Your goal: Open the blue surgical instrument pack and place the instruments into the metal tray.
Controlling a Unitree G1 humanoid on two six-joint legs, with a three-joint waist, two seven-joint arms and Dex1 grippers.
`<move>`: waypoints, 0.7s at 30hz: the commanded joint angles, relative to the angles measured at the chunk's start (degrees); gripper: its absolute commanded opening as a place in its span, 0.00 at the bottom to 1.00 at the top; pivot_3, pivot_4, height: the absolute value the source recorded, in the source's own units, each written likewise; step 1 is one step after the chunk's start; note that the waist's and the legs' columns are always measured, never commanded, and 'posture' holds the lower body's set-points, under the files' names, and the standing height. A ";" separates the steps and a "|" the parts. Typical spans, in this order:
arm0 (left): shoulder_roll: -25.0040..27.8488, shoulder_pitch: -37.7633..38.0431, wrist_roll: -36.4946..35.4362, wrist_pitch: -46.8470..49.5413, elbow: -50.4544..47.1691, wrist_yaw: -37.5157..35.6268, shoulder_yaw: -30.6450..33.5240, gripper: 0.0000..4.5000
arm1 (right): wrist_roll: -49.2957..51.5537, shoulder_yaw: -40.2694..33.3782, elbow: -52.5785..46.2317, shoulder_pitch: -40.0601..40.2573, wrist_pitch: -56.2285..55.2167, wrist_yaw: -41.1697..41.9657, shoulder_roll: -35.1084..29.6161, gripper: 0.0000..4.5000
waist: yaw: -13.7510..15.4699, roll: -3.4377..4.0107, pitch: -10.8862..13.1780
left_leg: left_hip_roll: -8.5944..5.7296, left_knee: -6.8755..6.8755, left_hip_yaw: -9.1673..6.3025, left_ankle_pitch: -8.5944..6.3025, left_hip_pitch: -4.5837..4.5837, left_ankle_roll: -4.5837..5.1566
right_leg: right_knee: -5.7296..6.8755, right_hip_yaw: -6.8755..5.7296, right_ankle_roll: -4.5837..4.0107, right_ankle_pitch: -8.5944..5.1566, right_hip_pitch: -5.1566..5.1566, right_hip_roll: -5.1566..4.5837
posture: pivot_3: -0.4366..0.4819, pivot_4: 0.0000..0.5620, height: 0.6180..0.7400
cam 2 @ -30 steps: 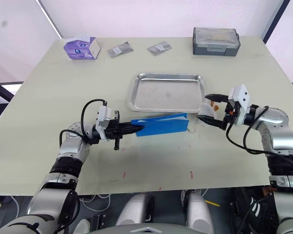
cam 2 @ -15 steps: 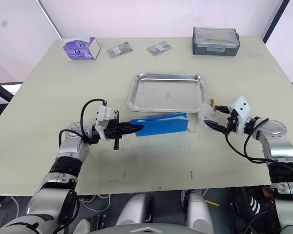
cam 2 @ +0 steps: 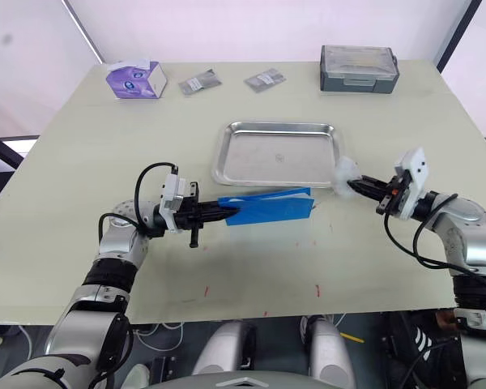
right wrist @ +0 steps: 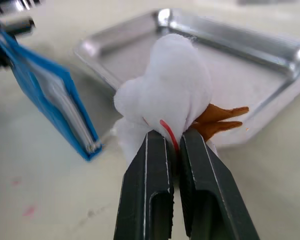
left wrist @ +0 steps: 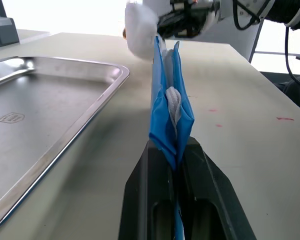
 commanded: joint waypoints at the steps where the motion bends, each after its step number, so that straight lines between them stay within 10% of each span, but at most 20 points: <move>1: 0.19 -0.94 0.46 -0.60 0.31 -0.66 -0.22 0.00 | 6.22 -2.79 -7.03 -4.56 4.16 -3.27 1.11 0.02 | -0.02 0.00 0.00 | 0.00 0.00 -0.01 0.00 0.00 0.00 | 0.00 0.00 0.00 0.00 0.00 0.00 | 0.48 0.27 0.89; 21: -0.82 -2.49 1.50 -1.05 2.05 -0.81 -1.19 0.00 | -13.09 22.76 -7.34 -22.97 -3.06 -7.47 14.26 0.02 | -0.35 0.00 0.00 | -0.04 0.02 -0.11 0.01 -0.14 -0.01 | 0.00 -0.05 0.00 0.00 -0.08 0.00 | 0.48 0.27 0.89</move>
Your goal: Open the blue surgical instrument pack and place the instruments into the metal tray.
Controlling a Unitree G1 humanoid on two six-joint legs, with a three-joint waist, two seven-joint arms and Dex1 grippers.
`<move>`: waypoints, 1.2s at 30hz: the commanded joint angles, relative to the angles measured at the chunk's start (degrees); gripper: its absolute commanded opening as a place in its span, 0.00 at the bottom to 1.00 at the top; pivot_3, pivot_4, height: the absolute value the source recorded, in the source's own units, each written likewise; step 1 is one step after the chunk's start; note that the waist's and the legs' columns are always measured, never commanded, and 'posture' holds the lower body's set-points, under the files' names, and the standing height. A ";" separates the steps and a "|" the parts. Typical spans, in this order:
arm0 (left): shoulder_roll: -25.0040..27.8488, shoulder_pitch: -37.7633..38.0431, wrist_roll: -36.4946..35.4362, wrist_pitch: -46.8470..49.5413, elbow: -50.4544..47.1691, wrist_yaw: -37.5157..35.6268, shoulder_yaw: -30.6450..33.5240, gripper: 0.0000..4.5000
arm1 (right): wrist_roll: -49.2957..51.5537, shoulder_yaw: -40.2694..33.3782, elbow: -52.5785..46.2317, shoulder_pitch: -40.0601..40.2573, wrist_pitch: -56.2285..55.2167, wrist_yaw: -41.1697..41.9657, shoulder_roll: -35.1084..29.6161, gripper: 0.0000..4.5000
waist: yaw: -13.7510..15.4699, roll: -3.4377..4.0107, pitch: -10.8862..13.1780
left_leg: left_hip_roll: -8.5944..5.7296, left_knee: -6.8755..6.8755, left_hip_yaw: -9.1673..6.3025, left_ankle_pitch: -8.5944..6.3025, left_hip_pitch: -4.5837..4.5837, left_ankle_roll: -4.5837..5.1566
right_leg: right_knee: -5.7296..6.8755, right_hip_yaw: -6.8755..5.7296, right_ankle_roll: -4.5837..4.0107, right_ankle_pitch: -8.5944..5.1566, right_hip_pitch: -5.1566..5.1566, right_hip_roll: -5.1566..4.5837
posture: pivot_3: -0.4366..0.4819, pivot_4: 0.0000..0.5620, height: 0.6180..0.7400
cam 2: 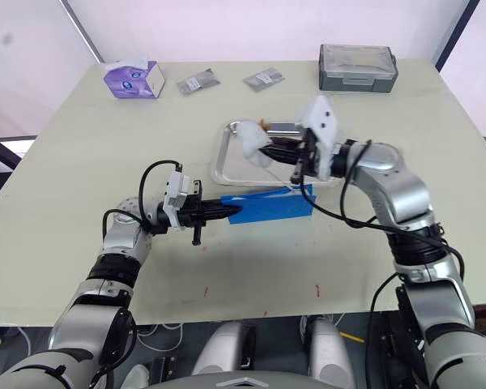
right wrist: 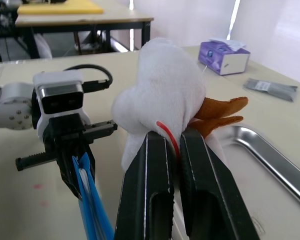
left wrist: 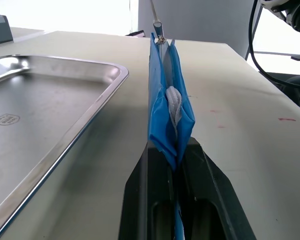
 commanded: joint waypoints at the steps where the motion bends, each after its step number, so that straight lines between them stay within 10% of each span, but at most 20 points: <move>1: -0.09 -0.57 0.51 -0.49 0.05 -0.50 -0.38 0.00 | -2.51 1.73 -0.73 -2.28 -4.65 0.08 2.83 0.02 | 0.01 0.00 0.00 | 0.00 0.00 -0.01 0.01 0.00 -0.02 | -0.01 -0.01 0.00 0.00 0.00 0.00 | 0.48 0.27 0.89; 18: -0.15 -0.25 0.67 -0.87 0.22 -0.31 -0.26 0.00 | -6.02 6.48 -14.32 15.40 -14.64 9.85 -4.45 0.02 | 0.02 -0.03 0.00 | 0.00 0.00 -0.03 -0.01 0.00 0.02 | -0.02 0.00 0.00 0.00 0.02 0.00 | 0.48 0.27 0.89; 28: -0.58 -1.43 1.09 -1.45 1.54 -0.46 -0.50 0.00 | -2.88 2.05 -13.33 14.17 -15.87 8.54 -4.03 0.99 | 0.16 -0.04 0.01 | -0.01 0.02 -0.05 -0.01 0.03 0.02 | -0.01 -0.01 0.00 0.00 0.04 0.01 | 0.48 0.27 0.89; 36: -0.83 -1.50 1.25 -1.62 1.79 -0.79 -0.44 0.00 | 0.32 -4.72 -12.63 15.33 -14.54 6.64 -5.42 0.99 | 0.46 -0.05 0.01 | -0.01 0.02 -0.04 -0.01 0.03 0.02 | -0.02 -0.01 0.00 0.00 0.05 0.00 | 0.48 0.27 0.89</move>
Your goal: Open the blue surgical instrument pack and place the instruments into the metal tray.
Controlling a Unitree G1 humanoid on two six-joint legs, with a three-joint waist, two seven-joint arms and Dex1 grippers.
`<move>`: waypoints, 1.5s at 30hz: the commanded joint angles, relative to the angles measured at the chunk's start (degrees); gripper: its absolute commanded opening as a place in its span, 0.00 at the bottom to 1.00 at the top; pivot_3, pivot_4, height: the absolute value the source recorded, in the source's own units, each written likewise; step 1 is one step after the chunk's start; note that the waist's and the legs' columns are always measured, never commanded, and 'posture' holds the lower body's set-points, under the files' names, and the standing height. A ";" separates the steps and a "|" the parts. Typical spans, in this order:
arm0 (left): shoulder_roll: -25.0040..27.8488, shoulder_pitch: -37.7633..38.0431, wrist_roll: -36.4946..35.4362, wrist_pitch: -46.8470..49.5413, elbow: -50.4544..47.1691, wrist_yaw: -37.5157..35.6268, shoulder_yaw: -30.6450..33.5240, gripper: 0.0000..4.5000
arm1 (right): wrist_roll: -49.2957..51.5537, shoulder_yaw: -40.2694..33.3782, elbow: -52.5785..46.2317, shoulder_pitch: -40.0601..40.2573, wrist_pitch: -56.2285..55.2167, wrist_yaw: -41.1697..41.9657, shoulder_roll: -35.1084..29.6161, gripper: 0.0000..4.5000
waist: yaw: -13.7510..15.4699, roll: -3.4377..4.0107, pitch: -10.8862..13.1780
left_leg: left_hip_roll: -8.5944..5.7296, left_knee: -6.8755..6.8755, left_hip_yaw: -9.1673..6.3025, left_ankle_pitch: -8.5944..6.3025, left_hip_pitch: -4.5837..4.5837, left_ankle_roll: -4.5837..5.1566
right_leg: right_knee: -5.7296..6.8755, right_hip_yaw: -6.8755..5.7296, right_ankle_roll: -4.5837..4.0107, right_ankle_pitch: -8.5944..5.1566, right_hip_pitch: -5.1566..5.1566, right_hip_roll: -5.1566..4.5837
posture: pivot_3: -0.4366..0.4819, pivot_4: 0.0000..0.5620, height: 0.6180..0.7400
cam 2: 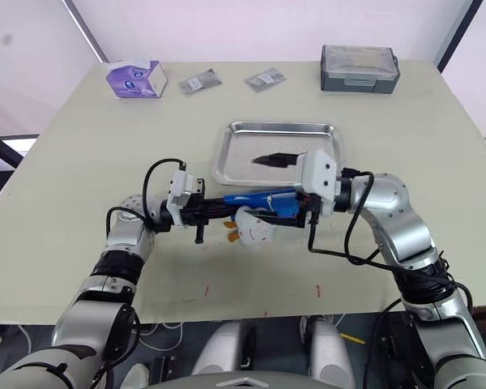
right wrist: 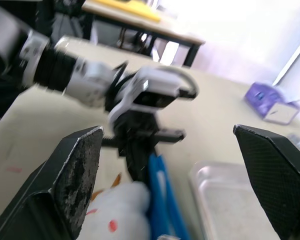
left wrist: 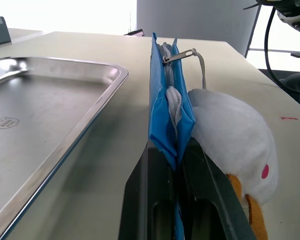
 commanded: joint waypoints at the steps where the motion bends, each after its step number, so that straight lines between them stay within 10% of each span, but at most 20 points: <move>1: 0.05 -0.13 0.50 -0.79 0.19 -0.42 -0.27 0.00 | 1.65 -3.70 0.43 0.93 0.42 0.11 -2.01 0.99 | 0.02 0.00 0.00 | 0.00 0.00 0.00 0.00 0.00 0.00 | 0.00 0.00 0.00 0.00 0.00 0.00 | 0.48 0.27 0.89; 25: -0.68 -0.96 1.25 -2.45 1.66 -1.25 -0.81 0.00 | -3.56 -0.66 32.94 -4.36 -7.12 16.38 -2.49 0.99 | 0.08 -0.02 0.00 | 0.00 0.02 0.04 0.04 0.02 -0.07 | 0.00 0.02 0.00 0.00 0.02 0.00 | 0.48 0.27 0.89; 28: -0.65 -0.88 1.27 -2.46 1.49 -1.30 -0.88 0.00 | -4.22 -1.09 36.55 -5.60 -9.69 15.61 -0.59 0.86 | 0.08 -0.02 0.00 | 0.00 0.02 0.04 0.10 0.02 -0.16 | 0.00 0.02 0.00 0.00 0.02 -0.01 | 0.48 0.27 0.89; 36: -0.34 -0.95 -0.16 1.02 1.05 -2.19 -0.39 0.00 | -3.81 -1.48 35.74 -4.67 -9.34 17.09 -0.35 0.01 | -0.10 -0.01 0.00 | 0.00 0.01 0.04 0.10 0.02 -0.17 | 0.01 0.02 0.00 0.00 0.01 0.00 | 0.48 0.27 0.89; 40: -0.28 -1.12 -0.27 1.63 0.80 -1.78 0.16 0.00 | -3.17 -1.94 33.23 -3.65 -7.65 17.28 -0.57 0.01 | -0.30 -0.01 0.00 | 0.01 0.01 0.03 0.10 0.02 -0.17 | 0.00 0.02 0.00 0.00 0.01 0.01 | 0.48 0.27 0.89; 45: 0.97 -1.71 -0.81 2.38 0.48 -1.17 1.53 0.51 | -2.99 -2.13 31.51 -2.95 -6.58 16.73 -0.79 0.00 | -0.42 0.00 0.01 | 0.01 0.01 0.03 0.10 0.02 -0.17 | 0.01 0.02 0.00 0.00 0.01 0.01 | 0.48 0.27 0.89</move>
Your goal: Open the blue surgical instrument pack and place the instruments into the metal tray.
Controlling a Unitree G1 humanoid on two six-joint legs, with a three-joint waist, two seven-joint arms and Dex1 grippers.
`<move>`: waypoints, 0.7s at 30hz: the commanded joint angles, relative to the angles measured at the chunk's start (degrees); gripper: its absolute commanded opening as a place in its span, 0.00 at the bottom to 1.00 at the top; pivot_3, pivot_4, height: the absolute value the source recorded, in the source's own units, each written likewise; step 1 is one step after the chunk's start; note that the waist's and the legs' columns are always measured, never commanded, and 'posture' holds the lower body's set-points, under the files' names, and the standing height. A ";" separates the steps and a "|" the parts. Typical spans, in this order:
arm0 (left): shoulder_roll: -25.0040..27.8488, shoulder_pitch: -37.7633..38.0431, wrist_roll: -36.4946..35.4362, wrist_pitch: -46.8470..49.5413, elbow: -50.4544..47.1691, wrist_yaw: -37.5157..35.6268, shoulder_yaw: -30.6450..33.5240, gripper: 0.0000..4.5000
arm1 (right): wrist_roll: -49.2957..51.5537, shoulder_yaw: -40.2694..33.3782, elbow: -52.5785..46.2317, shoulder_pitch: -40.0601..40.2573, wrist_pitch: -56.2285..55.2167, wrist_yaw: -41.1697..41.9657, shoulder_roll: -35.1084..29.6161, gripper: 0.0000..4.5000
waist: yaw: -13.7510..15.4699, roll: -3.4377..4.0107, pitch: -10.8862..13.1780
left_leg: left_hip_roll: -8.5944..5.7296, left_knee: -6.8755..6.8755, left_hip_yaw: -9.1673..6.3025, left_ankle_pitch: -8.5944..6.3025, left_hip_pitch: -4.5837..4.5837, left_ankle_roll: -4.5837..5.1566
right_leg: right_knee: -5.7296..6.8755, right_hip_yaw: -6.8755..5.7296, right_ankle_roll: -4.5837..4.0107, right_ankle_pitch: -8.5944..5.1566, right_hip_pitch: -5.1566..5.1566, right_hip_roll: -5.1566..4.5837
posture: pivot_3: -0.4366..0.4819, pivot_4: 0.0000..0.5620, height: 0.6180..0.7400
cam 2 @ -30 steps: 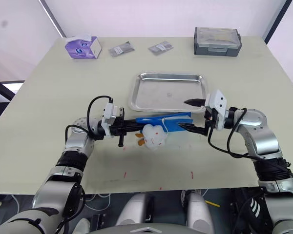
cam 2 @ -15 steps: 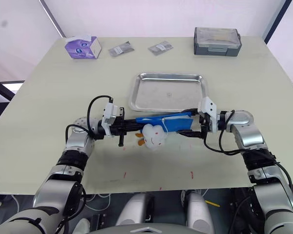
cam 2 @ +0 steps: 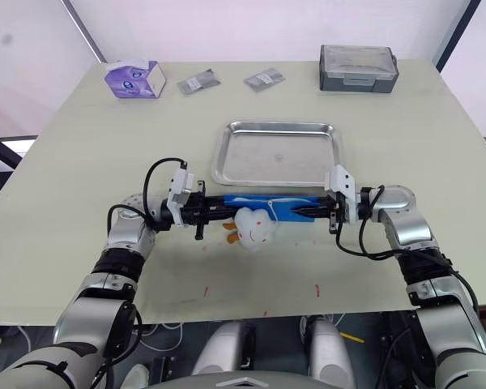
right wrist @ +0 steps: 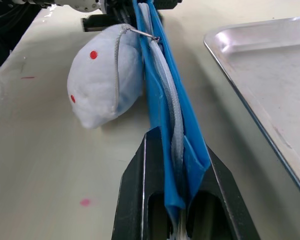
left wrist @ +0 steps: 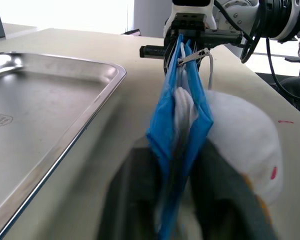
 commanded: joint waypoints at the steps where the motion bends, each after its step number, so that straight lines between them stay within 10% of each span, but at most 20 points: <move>1: 2.03 -0.69 -1.06 0.84 -1.59 0.06 1.77 0.65 | 1.21 -2.07 -2.92 0.00 0.30 -0.88 -0.48 0.00 | -0.07 0.00 0.00 | 0.00 0.00 0.00 0.00 0.00 0.00 | 0.00 0.00 0.00 0.00 0.00 0.00 | 0.48 0.27 0.89; 4: 4.67 -0.09 -2.16 2.57 -3.81 0.13 3.10 0.99 | 1.25 -2.07 -3.43 0.24 0.45 -1.13 -0.66 0.00 | -0.18 0.00 0.01 | 0.00 -0.02 -0.01 0.00 0.00 0.00 | 0.00 0.00 0.00 0.00 -0.02 0.00 | 0.48 0.27 0.89; 14: 13.51 12.11 -10.29 17.41 -25.25 -0.53 5.66 0.99 | 0.71 -1.50 -3.48 0.43 -0.20 -1.08 -0.50 0.00 | -0.03 0.02 0.04 | 0.02 -0.05 0.00 -0.01 0.00 0.01 | 0.00 0.03 0.00 0.00 -0.03 -0.02 | 0.48 0.27 0.89; 21: 9.71 19.30 -8.59 19.79 -35.89 5.86 0.50 0.99 | 0.52 -1.36 -2.08 -0.66 -0.58 -0.80 0.23 0.00 | 0.00 0.04 0.05 | 0.02 -0.05 0.02 -0.08 0.01 0.14 | 0.00 0.05 0.00 0.00 -0.03 -0.02 | 0.48 0.27 0.89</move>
